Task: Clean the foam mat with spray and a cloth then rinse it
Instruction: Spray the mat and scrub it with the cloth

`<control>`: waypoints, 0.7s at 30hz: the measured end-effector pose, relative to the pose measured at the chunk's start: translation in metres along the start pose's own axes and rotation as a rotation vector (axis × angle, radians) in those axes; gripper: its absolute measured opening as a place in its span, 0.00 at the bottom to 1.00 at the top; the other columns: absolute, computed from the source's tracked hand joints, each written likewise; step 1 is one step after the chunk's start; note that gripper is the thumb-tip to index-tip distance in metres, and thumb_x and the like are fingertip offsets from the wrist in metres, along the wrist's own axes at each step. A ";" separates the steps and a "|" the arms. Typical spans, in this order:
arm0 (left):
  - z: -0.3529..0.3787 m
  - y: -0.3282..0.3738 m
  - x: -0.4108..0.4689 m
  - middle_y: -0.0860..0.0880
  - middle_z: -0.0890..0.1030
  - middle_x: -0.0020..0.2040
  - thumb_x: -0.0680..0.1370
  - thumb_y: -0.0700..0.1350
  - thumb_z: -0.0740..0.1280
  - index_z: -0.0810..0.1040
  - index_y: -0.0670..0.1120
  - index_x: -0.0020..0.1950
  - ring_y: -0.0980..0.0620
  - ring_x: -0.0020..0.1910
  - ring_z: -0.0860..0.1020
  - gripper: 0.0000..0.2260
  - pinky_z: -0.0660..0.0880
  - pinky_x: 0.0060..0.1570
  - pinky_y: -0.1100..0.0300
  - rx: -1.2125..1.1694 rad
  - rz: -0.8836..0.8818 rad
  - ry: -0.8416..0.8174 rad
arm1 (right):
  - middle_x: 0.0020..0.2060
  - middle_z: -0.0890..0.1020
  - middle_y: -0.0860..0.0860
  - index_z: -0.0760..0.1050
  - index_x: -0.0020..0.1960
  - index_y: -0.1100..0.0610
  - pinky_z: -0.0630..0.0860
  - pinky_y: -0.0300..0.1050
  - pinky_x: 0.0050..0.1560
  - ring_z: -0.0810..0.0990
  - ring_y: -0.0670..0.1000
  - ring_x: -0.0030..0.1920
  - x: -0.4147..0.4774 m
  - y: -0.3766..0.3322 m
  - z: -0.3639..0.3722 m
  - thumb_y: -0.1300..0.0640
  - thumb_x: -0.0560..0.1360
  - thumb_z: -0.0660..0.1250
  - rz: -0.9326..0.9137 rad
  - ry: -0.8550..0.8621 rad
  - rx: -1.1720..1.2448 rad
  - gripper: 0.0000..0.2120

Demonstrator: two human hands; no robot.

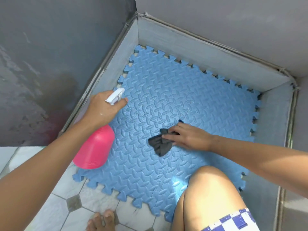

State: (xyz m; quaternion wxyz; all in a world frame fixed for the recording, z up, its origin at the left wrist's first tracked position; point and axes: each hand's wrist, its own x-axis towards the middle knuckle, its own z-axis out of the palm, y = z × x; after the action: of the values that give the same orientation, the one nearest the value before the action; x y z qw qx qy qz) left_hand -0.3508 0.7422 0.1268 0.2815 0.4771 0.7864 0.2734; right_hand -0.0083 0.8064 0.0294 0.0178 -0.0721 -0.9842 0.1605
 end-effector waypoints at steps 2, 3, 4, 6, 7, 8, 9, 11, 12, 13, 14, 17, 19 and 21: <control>0.004 0.003 -0.004 0.46 0.71 0.30 0.77 0.52 0.75 0.71 0.38 0.36 0.49 0.31 0.67 0.22 0.65 0.33 0.58 0.006 0.000 -0.011 | 0.61 0.76 0.58 0.71 0.73 0.56 0.75 0.54 0.57 0.74 0.58 0.54 -0.012 0.043 -0.013 0.51 0.83 0.61 0.314 0.135 -0.045 0.20; 0.005 0.004 -0.006 0.48 0.70 0.30 0.77 0.51 0.75 0.70 0.40 0.35 0.52 0.29 0.66 0.21 0.65 0.32 0.60 0.006 0.000 -0.020 | 0.60 0.75 0.60 0.71 0.74 0.55 0.75 0.58 0.57 0.74 0.59 0.56 -0.017 0.063 -0.023 0.52 0.83 0.61 0.516 0.214 -0.053 0.21; 0.007 0.005 -0.006 0.49 0.69 0.29 0.76 0.51 0.75 0.70 0.42 0.34 0.55 0.28 0.66 0.21 0.64 0.32 0.61 0.005 0.003 -0.028 | 0.60 0.74 0.60 0.70 0.74 0.54 0.74 0.59 0.59 0.73 0.61 0.57 -0.025 0.083 -0.030 0.52 0.82 0.62 0.731 0.293 -0.059 0.21; 0.008 0.007 -0.007 0.50 0.69 0.28 0.76 0.53 0.75 0.72 0.42 0.35 0.56 0.27 0.68 0.19 0.65 0.31 0.63 0.018 0.005 -0.049 | 0.61 0.72 0.62 0.69 0.75 0.55 0.71 0.57 0.64 0.71 0.63 0.61 -0.039 0.115 -0.038 0.52 0.82 0.61 1.163 0.448 -0.016 0.22; 0.007 0.007 -0.008 0.49 0.71 0.27 0.75 0.54 0.75 0.73 0.42 0.34 0.55 0.27 0.70 0.20 0.66 0.30 0.64 0.025 0.003 -0.062 | 0.62 0.71 0.63 0.69 0.75 0.56 0.69 0.55 0.66 0.70 0.64 0.63 -0.043 0.124 -0.040 0.52 0.83 0.60 1.319 0.511 0.012 0.22; 0.008 0.007 -0.008 0.47 0.73 0.27 0.74 0.58 0.74 0.74 0.42 0.33 0.53 0.27 0.72 0.22 0.68 0.30 0.63 0.032 0.000 -0.074 | 0.63 0.70 0.64 0.68 0.75 0.58 0.67 0.55 0.67 0.69 0.64 0.64 -0.044 0.131 -0.038 0.52 0.83 0.59 1.424 0.546 0.031 0.22; 0.009 0.006 -0.008 0.44 0.76 0.28 0.72 0.61 0.72 0.76 0.40 0.33 0.51 0.28 0.74 0.24 0.72 0.32 0.58 0.047 -0.011 -0.086 | 0.64 0.70 0.64 0.68 0.75 0.60 0.66 0.56 0.68 0.68 0.65 0.65 -0.041 0.133 -0.037 0.52 0.83 0.59 1.487 0.551 0.034 0.22; 0.010 0.007 -0.009 0.42 0.75 0.28 0.72 0.61 0.72 0.74 0.37 0.33 0.45 0.27 0.72 0.27 0.71 0.32 0.52 0.068 -0.044 -0.084 | 0.66 0.68 0.64 0.67 0.75 0.61 0.67 0.56 0.67 0.67 0.64 0.66 -0.033 0.133 -0.037 0.53 0.84 0.58 1.560 0.535 0.034 0.22; 0.009 0.008 -0.010 0.44 0.72 0.26 0.73 0.60 0.74 0.72 0.37 0.32 0.47 0.26 0.68 0.27 0.69 0.30 0.54 0.072 -0.055 -0.063 | 0.66 0.68 0.63 0.67 0.74 0.61 0.67 0.56 0.66 0.66 0.63 0.66 -0.028 0.134 -0.038 0.53 0.84 0.58 1.563 0.532 0.034 0.22; 0.009 0.009 -0.010 0.46 0.69 0.26 0.74 0.58 0.75 0.70 0.37 0.32 0.49 0.26 0.66 0.27 0.66 0.30 0.55 0.075 -0.061 -0.045 | 0.66 0.68 0.63 0.67 0.74 0.61 0.67 0.56 0.66 0.66 0.63 0.67 -0.023 0.135 -0.040 0.53 0.84 0.58 1.547 0.524 0.034 0.21; 0.007 0.011 -0.010 0.48 0.68 0.27 0.74 0.58 0.75 0.68 0.39 0.32 0.50 0.26 0.65 0.27 0.65 0.30 0.56 0.075 -0.065 -0.036 | 0.65 0.68 0.63 0.68 0.74 0.62 0.67 0.55 0.66 0.66 0.63 0.67 -0.019 0.137 -0.042 0.53 0.84 0.58 1.511 0.514 0.025 0.21; 0.002 0.011 -0.010 0.43 0.71 0.29 0.74 0.59 0.75 0.70 0.41 0.33 0.48 0.29 0.68 0.25 0.67 0.32 0.55 0.085 -0.096 -0.013 | 0.63 0.70 0.64 0.70 0.71 0.61 0.68 0.55 0.66 0.68 0.64 0.65 -0.004 0.142 -0.043 0.53 0.83 0.59 1.352 0.488 -0.004 0.20; 0.000 0.008 -0.011 0.39 0.74 0.31 0.73 0.63 0.73 0.73 0.38 0.35 0.47 0.30 0.69 0.27 0.71 0.34 0.50 0.070 -0.156 0.057 | 0.61 0.71 0.63 0.71 0.70 0.59 0.70 0.54 0.64 0.70 0.63 0.63 0.018 0.144 -0.042 0.53 0.82 0.60 1.276 0.506 -0.009 0.19; -0.005 0.007 -0.015 0.40 0.72 0.29 0.73 0.64 0.71 0.69 0.40 0.32 0.46 0.30 0.68 0.29 0.70 0.33 0.49 0.078 -0.204 0.152 | 0.60 0.72 0.61 0.72 0.70 0.58 0.72 0.54 0.62 0.71 0.62 0.61 0.052 0.147 -0.039 0.52 0.82 0.59 1.228 0.543 -0.002 0.19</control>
State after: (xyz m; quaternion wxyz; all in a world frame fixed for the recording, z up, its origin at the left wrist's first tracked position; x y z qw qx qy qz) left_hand -0.3449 0.7306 0.1380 0.2287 0.3829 0.8600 0.2479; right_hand -0.0371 0.9641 0.0207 0.1701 -0.6567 -0.7254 0.1167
